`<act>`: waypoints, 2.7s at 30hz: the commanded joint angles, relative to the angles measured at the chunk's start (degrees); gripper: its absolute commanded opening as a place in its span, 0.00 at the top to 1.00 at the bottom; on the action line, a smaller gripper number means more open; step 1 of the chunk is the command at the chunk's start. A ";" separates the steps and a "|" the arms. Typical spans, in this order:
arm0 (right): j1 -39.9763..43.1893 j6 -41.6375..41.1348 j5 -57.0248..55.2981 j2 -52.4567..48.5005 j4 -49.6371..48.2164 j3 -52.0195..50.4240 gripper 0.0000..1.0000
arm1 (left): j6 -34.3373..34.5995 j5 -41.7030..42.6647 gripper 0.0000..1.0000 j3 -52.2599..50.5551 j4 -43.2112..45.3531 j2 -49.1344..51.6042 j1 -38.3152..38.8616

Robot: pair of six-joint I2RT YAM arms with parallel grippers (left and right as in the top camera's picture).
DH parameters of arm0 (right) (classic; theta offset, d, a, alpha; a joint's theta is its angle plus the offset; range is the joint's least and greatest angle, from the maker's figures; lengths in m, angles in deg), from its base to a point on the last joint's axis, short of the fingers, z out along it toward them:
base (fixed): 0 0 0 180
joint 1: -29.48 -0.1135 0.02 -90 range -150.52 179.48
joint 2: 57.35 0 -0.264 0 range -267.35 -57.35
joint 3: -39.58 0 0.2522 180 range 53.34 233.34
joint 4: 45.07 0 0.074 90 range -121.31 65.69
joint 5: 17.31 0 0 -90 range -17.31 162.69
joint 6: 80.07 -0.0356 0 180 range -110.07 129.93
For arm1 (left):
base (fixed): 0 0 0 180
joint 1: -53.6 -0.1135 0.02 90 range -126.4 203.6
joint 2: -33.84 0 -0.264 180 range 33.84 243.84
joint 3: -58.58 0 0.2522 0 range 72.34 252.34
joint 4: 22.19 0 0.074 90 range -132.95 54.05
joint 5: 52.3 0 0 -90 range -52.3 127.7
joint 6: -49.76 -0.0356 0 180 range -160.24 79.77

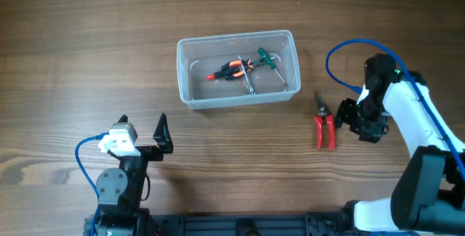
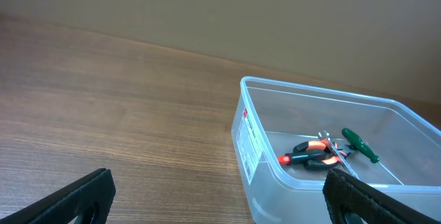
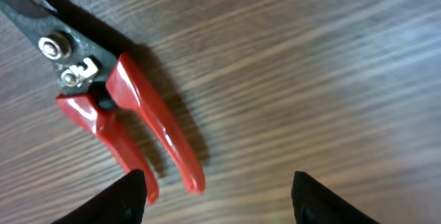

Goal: Pack container

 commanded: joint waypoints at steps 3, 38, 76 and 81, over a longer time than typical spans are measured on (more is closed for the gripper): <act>-0.24 5.84 5.90 0.48 -3.32 -2.62 0.35 | 0.68 -0.15 0.00 -0.24 -0.04 -0.09 -0.33; -0.72 2.16 8.26 -8.13 -13.05 -5.20 0.96 | 0.68 -0.15 0.00 -0.24 -0.04 -0.09 -0.33; -34.23 36.74 -2.21 -0.42 -22.51 33.42 0.00 | 0.68 -0.15 0.00 -0.24 -0.04 -0.09 -0.33; -28.72 31.08 -6.03 19.17 -21.75 33.40 0.00 | 0.68 -0.15 0.00 -0.24 -0.04 -0.09 -0.33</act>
